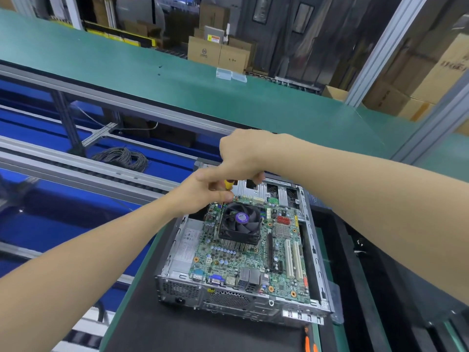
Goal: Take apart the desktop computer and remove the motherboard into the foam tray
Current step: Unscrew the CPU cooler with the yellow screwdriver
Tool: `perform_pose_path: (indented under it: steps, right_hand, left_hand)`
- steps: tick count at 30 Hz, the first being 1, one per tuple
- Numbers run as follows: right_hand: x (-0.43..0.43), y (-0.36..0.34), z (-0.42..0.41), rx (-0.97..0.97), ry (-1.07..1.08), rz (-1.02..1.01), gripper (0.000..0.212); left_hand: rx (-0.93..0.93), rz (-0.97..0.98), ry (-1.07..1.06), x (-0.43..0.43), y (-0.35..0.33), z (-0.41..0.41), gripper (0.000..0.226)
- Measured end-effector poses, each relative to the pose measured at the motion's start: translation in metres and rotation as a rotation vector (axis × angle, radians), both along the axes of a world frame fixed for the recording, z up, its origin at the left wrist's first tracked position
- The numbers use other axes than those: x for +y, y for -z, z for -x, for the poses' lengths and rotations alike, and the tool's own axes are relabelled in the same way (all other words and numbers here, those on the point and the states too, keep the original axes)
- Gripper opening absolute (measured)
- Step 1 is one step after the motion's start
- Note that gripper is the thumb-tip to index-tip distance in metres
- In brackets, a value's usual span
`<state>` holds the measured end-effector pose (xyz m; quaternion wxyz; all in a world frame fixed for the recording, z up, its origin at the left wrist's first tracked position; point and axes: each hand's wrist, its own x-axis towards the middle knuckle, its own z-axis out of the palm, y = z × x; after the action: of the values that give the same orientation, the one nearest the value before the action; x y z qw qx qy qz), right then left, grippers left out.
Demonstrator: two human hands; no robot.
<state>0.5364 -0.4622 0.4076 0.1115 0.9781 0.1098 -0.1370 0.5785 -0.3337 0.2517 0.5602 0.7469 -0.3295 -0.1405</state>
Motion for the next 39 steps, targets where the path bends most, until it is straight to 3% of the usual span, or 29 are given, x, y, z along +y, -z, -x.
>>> perform_pose_path:
  steps: [4, 7, 12, 18, 22, 27, 30, 33, 35, 39]
  right_hand:
    - [0.009, 0.001, -0.003, 0.073, 0.106, 0.142, 0.063]
    - [0.006, -0.001, -0.004, 0.036, 0.045, 0.209, 0.055]
    - [0.005, 0.008, -0.007, -0.050, -0.113, 0.221, 0.043]
    - [-0.001, 0.008, -0.011, -0.058, -0.352, 0.154, 0.024]
    - [0.006, 0.007, -0.010, -0.037, -0.498, 0.181, 0.018]
    - [0.010, 0.001, -0.009, -0.010, -0.650, 0.245, 0.015]
    - [0.005, -0.002, -0.003, -0.028, -0.551, 0.165, 0.007]
    - [0.001, 0.000, -0.002, -0.156, -0.191, 0.051, 0.046]
    - [0.002, 0.005, -0.002, -0.163, 0.017, -0.026, 0.057]
    - [0.004, 0.007, -0.002, -0.185, 0.070, -0.025, 0.038]
  left_hand:
    - [0.031, -0.034, 0.216, 0.007, -0.011, -0.007, 0.040]
    - [0.116, -0.003, 0.287, 0.013, -0.006, -0.014, 0.031]
    - [0.027, 0.050, 0.140, 0.003, 0.007, -0.011, 0.020]
    - [-0.047, 0.028, 0.069, 0.001, 0.009, -0.005, 0.052]
    - [-0.094, -0.008, -0.057, 0.000, 0.018, -0.001, 0.024]
    - [-0.086, 0.016, -0.131, -0.004, 0.023, 0.008, 0.036]
    - [-0.062, -0.002, -0.109, -0.002, 0.021, 0.006, 0.015]
    - [-0.014, 0.022, -0.049, 0.000, 0.017, 0.006, 0.011]
    - [0.005, 0.022, -0.030, 0.000, 0.013, 0.005, 0.020]
    - [0.043, 0.018, 0.159, 0.007, -0.002, -0.006, 0.024]
